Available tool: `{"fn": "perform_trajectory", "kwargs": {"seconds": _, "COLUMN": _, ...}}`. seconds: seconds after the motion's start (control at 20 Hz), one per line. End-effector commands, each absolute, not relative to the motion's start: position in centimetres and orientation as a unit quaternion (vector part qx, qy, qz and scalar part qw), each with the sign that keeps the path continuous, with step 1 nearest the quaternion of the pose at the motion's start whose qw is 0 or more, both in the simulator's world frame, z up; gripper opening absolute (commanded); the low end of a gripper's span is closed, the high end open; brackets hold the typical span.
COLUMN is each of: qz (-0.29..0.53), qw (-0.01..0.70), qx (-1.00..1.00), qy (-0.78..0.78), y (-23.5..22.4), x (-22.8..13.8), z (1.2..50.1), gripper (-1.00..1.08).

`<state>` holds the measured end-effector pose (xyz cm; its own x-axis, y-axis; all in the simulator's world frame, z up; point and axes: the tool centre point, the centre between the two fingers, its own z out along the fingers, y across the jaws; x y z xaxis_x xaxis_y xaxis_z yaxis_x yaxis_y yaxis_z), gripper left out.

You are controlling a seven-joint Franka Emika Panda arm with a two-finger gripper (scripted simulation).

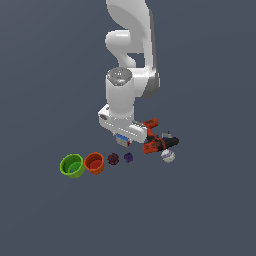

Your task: Pick up a designated object from a clutter of objects.

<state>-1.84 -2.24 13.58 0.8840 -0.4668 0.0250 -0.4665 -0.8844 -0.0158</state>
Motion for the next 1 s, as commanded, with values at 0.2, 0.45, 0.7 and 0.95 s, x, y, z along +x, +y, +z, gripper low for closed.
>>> {"fn": "perform_trajectory", "kwargs": {"seconds": 0.2, "qz": -0.011, "qw": 0.004, "qx": -0.971, "qy": 0.240, "y": -5.9, "x": -0.1, "z": 19.2, "gripper": -1.00}}
{"fn": "perform_trajectory", "kwargs": {"seconds": 0.45, "qz": -0.009, "qw": 0.004, "qx": -0.971, "qy": 0.239, "y": -8.8, "x": 1.2, "z": 23.5, "gripper": -1.00}}
{"fn": "perform_trajectory", "kwargs": {"seconds": 0.7, "qz": -0.006, "qw": 0.002, "qx": -0.971, "qy": 0.239, "y": -11.6, "x": 2.7, "z": 27.7, "gripper": -1.00}}
{"fn": "perform_trajectory", "kwargs": {"seconds": 0.95, "qz": -0.004, "qw": 0.001, "qx": -0.971, "qy": 0.239, "y": -14.0, "x": 4.1, "z": 31.3, "gripper": -1.00}}
